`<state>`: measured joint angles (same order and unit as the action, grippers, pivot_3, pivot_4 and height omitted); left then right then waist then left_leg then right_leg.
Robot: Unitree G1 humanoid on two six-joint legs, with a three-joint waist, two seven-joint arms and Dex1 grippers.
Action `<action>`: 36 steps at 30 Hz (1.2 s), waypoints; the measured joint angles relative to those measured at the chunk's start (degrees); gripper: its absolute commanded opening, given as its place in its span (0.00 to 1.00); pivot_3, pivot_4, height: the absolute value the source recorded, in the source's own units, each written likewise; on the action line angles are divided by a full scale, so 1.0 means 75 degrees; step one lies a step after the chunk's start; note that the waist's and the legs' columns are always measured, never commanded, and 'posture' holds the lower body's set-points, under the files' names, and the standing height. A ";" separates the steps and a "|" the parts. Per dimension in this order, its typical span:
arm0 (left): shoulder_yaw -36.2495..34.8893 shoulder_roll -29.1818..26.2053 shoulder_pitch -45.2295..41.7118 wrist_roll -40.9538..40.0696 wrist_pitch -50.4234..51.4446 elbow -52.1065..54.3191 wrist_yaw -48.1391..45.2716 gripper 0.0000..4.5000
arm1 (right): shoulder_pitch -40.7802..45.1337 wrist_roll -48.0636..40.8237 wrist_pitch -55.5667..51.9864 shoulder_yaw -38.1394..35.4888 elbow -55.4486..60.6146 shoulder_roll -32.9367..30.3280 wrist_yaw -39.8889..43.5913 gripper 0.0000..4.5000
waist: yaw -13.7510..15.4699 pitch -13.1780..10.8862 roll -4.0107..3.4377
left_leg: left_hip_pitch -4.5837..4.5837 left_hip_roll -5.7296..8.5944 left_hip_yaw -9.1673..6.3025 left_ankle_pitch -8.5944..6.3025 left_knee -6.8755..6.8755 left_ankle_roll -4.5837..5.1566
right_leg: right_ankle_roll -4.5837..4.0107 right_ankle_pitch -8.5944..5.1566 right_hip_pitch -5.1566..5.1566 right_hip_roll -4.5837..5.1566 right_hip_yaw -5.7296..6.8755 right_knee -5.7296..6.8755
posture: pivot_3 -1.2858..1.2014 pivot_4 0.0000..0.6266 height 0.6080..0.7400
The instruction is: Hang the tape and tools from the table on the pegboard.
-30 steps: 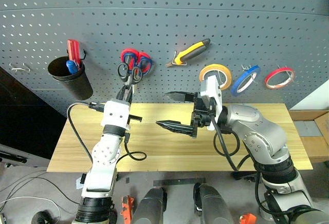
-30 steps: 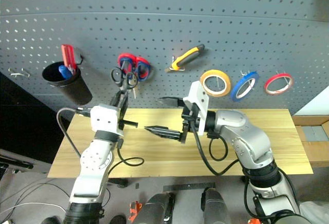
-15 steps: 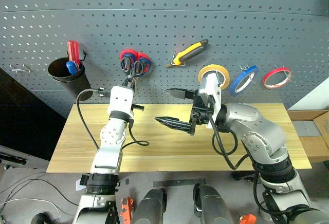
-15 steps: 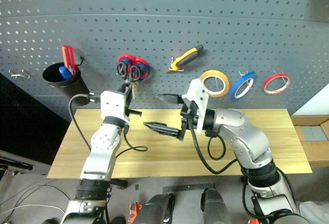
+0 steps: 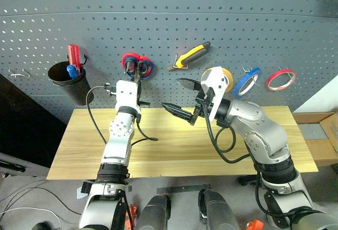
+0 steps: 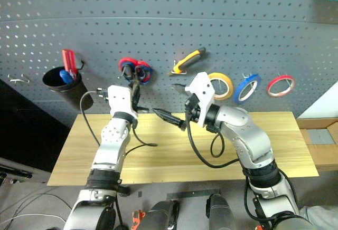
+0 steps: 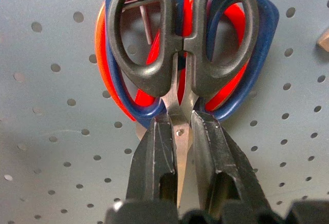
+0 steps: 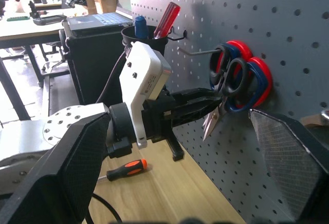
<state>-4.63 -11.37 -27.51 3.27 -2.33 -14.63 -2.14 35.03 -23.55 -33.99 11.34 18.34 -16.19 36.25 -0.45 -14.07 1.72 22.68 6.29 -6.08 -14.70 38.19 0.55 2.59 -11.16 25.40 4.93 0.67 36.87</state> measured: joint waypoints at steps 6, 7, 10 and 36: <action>-0.0198 -0.0133 0.0804 -0.0180 0.0732 0.0456 -0.0069 0.60 | -0.0016 -0.0061 -0.0001 0.0008 -0.0008 -0.0018 0.0225 1.00 | -0.0076 0.0000 0.0002 | 0.0013 -0.0001 -0.0001 0.0000 -0.0002 0.0000 | 0.0000 0.0000 0.0018 -0.0001 -0.0004 0.0002 | 0.52 0.34 1.00; -0.0266 -0.0226 0.0979 -0.0269 0.1030 0.0730 -0.0157 0.60 | -0.0057 -0.0101 -0.0030 0.0032 0.0016 -0.0095 0.0362 1.00 | -0.0079 0.0001 0.0001 | 0.0013 -0.0001 0.0001 0.0000 -0.0003 0.0000 | 0.0000 0.0000 0.0018 -0.0001 -0.0006 0.0001 | 0.52 0.34 1.00; -0.0608 -0.0519 0.1593 -0.0566 0.2163 0.1244 -0.0346 0.60 | -0.0403 -0.0211 -0.0233 0.0300 0.0184 -0.0518 0.0800 1.00 | -0.0093 0.0001 0.0002 | 0.0010 -0.0002 -0.0001 -0.0002 -0.0008 0.0003 | 0.0000 -0.0001 0.0018 -0.0002 -0.0004 -0.0003 | 0.52 0.35 1.00; -0.0644 -0.1618 0.1367 -0.1130 0.5805 -0.0297 -0.1219 0.60 | -0.1937 0.2423 0.0797 0.2089 -0.2229 0.0660 -0.0499 1.00 | -0.0122 0.0001 0.0008 | -0.0024 0.0001 -0.0012 -0.0003 -0.0017 -0.0002 | 0.0002 -0.0003 -0.0009 -0.0001 -0.0002 -0.0002 | 0.50 0.38 1.00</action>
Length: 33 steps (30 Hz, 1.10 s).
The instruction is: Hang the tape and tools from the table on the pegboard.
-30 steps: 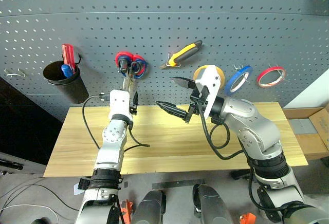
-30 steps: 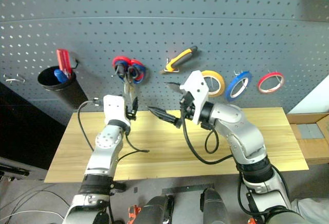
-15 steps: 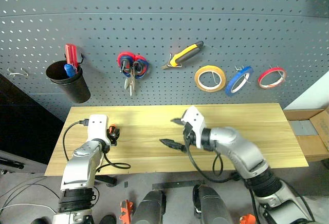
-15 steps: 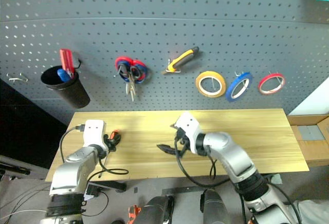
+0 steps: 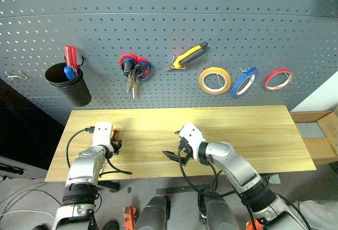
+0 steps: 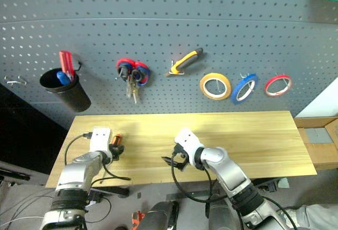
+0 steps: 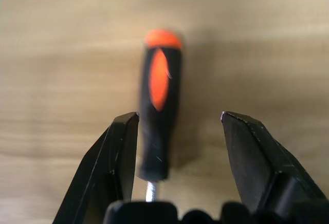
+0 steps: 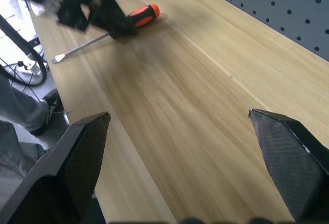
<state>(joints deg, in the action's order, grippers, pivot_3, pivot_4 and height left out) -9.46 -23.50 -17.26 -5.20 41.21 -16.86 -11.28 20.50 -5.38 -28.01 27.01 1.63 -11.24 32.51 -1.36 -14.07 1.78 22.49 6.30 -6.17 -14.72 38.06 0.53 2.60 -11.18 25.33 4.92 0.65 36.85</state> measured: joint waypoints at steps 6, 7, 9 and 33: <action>0.0002 -0.0016 -0.0118 0.0089 -0.0294 -0.0528 0.0086 0.60 | -0.0001 0.0013 -0.0008 -0.0091 0.0176 -0.0087 0.0025 1.00 | -0.0020 0.0000 0.0000 | 0.0000 0.0000 0.0000 -0.0001 0.0000 0.0000 | 0.0000 0.0000 -0.0001 0.0001 -0.0001 -0.0001 | 0.50 0.38 1.00; 0.0001 -0.0016 -0.0125 0.0096 -0.0343 -0.0559 0.0087 0.60 | -0.0001 0.0013 -0.0011 -0.0113 0.0217 -0.0107 0.0028 1.00 | -0.0022 0.0000 0.0000 | 0.0000 0.0000 0.0000 -0.0001 0.0000 0.0001 | 0.0000 0.0000 -0.0001 0.0001 -0.0001 -0.0001 | 0.50 0.38 1.00; 0.0001 -0.0016 -0.0123 0.0094 -0.0386 -0.0579 0.0083 0.60 | -0.0001 0.0015 -0.0028 -0.0134 0.0269 -0.0134 0.0028 1.00 | -0.0029 0.0000 0.0000 | -0.0001 0.0000 0.0001 -0.0001 0.0000 0.0002 | 0.0000 0.0000 -0.0001 0.0001 -0.0002 -0.0001 | 0.50 0.38 1.00; -0.0146 0.0058 0.1045 0.0137 -0.1446 0.3396 0.0256 0.11 | 0.0707 -0.1348 -0.0365 -0.0802 0.0929 -0.0131 0.1559 1.00 | 0.0128 0.0000 0.0005 | 0.0019 -0.0002 -0.0015 -0.0004 0.0004 -0.0003 | -0.0001 0.0001 -0.0001 0.0004 -0.0004 -0.0019 | 0.53 0.31 1.00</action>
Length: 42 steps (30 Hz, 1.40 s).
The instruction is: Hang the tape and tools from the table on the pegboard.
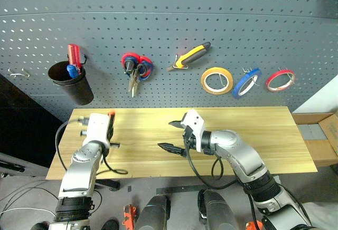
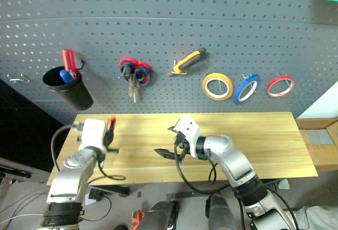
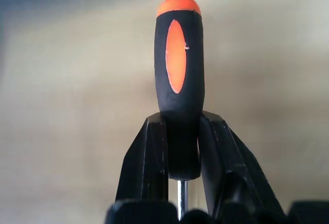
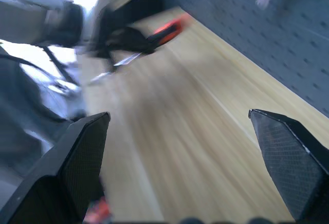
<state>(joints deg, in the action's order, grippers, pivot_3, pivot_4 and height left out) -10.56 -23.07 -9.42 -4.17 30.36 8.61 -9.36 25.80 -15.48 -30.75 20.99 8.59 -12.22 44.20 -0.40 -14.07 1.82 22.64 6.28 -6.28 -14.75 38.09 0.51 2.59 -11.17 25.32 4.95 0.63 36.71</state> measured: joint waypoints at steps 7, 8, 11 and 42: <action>-0.1201 0.0561 -0.0645 -0.1262 -0.1453 0.1903 0.0007 0.11 | 0.1178 -0.1504 -0.0233 -0.0802 0.0752 0.0225 0.0764 1.00 | 0.0058 0.0051 0.0001 | -0.0010 -0.0005 0.0005 -0.0001 -0.0016 -0.0012 | -0.0001 0.0000 0.0005 -0.0011 0.0011 0.0002 | 0.55 0.26 1.00; -0.1375 0.0535 -0.0830 -0.1414 -0.1474 0.1887 -0.0005 0.11 | 0.1290 -0.1572 -0.0235 -0.0833 0.0721 0.0273 0.0776 1.00 | 0.0067 0.0068 0.0007 | -0.0009 -0.0003 0.0007 -0.0001 -0.0014 -0.0012 | -0.0001 0.0000 0.0004 -0.0011 0.0009 0.0002 | 0.55 0.26 1.00; -0.1530 0.0094 -0.1358 -0.1595 -0.1491 0.1833 -0.0120 0.11 | 0.1471 -0.1676 -0.0227 -0.0815 0.0568 0.0337 0.0880 1.00 | 0.0107 0.0088 0.0037 | -0.0005 0.0000 0.0005 0.0000 -0.0003 -0.0012 | -0.0001 0.0000 0.0004 -0.0013 0.0010 0.0005 | 0.55 0.25 1.00; -0.1897 -0.0911 -0.3064 -0.1224 -0.4274 -0.2823 -0.0331 0.11 | 0.2104 -0.1384 0.0307 -0.1049 0.0341 0.1012 -0.0410 1.00 | 0.0038 0.0160 0.0094 | -0.0001 -0.0001 0.0011 0.0007 -0.0005 -0.0026 | -0.0004 0.0002 0.0029 -0.0021 -0.0001 0.0020 | 0.53 0.25 1.00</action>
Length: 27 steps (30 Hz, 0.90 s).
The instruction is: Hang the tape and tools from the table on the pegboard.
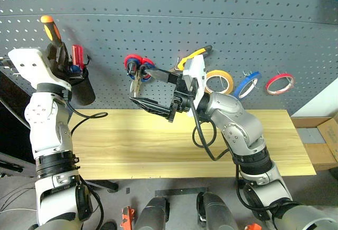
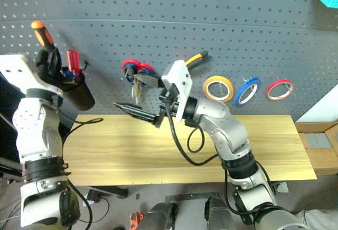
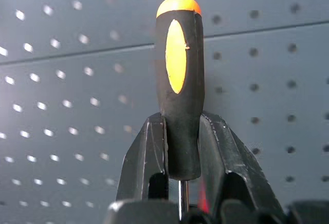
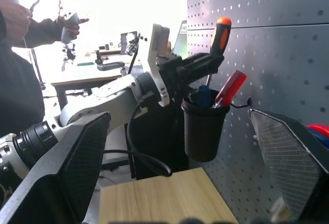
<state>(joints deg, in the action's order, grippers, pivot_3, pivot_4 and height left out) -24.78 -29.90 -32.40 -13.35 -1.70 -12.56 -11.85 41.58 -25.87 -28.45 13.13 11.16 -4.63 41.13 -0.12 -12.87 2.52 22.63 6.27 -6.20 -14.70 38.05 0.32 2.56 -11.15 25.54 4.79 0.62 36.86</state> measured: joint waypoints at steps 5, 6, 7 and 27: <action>0.0061 0.0004 0.0377 -0.0295 0.0530 0.0365 -0.0206 0.41 | -0.0040 -0.0003 -0.0015 0.0014 0.0004 -0.0103 0.0006 1.00 | -0.0047 0.0003 -0.0002 | -0.0002 -0.0002 0.0004 -0.0001 0.0000 0.0001 | 0.0000 0.0000 0.0002 0.0000 -0.0003 0.0005 | 0.53 0.25 1.00; 0.0045 -0.0004 0.0445 -0.0409 0.0608 0.0499 -0.0318 0.49 | -0.0040 -0.0004 -0.0015 0.0022 0.0003 -0.0110 0.0008 1.00 | -0.0045 0.0004 -0.0002 | -0.0002 -0.0001 0.0003 0.0000 0.0000 0.0001 | 0.0000 0.0000 0.0002 0.0000 -0.0003 0.0005 | 0.53 0.25 1.00; 0.0044 -0.0013 0.0543 -0.0530 0.0738 0.0675 -0.0418 0.57 | -0.0040 -0.0004 -0.0015 0.0052 0.0003 -0.0140 0.0033 1.00 | -0.0042 0.0007 -0.0002 | -0.0002 -0.0001 0.0004 -0.0001 0.0000 0.0001 | 0.0000 0.0000 0.0002 0.0000 -0.0003 0.0004 | 0.53 0.24 1.00; -0.0393 -0.0320 0.4320 -0.3153 0.2830 0.3846 -0.2255 0.96 | -0.1939 -0.0679 -0.0687 -0.0942 0.0433 -0.2459 0.0810 1.00 | 0.0010 0.0021 -0.0015 | -0.0043 -0.0004 0.0007 -0.0021 -0.0004 0.0037 | -0.0005 -0.0005 -0.0053 0.0007 -0.0007 -0.0008 | 0.52 0.28 1.00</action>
<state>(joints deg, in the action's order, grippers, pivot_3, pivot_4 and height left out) -27.73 -32.30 0.00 -37.00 19.53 16.29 -28.76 27.03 -30.96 -33.60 6.06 14.40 -23.08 47.21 -0.04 -12.71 2.41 22.31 6.24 -6.14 -14.85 38.02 0.59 2.52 -11.19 25.15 4.84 0.57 36.81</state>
